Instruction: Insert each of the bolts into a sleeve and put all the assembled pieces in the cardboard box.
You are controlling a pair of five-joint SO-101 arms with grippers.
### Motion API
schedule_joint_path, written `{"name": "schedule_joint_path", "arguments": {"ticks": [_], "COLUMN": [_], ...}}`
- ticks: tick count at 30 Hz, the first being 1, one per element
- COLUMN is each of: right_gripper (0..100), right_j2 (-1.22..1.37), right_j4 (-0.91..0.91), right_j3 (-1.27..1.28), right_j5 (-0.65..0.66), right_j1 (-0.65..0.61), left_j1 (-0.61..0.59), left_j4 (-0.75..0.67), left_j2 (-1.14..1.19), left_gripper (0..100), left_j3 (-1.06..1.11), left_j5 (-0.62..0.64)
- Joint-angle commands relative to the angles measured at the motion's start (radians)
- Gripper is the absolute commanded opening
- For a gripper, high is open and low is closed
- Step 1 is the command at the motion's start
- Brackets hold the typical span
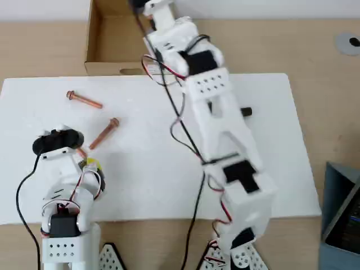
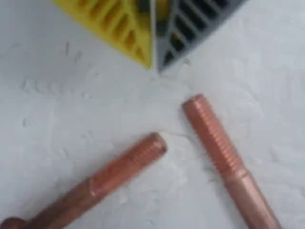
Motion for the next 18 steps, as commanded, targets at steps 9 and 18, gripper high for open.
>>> {"name": "schedule_joint_path", "arguments": {"ticks": [9, 18], "right_gripper": [0.9, 2.4], "right_j2": [0.486, 0.699], "right_j4": [-0.034, 0.051], "right_j3": [-0.595, -0.848], "right_j5": [0.216, 0.356], "right_j1": [-0.013, -0.062], "left_j1": [-0.018, -0.025], "left_j4": [0.000, 0.000], "left_j2": [-0.004, -0.004], "left_gripper": [0, 0], "left_j3": [-0.006, -0.006], "left_j5": [0.002, 0.003]}}
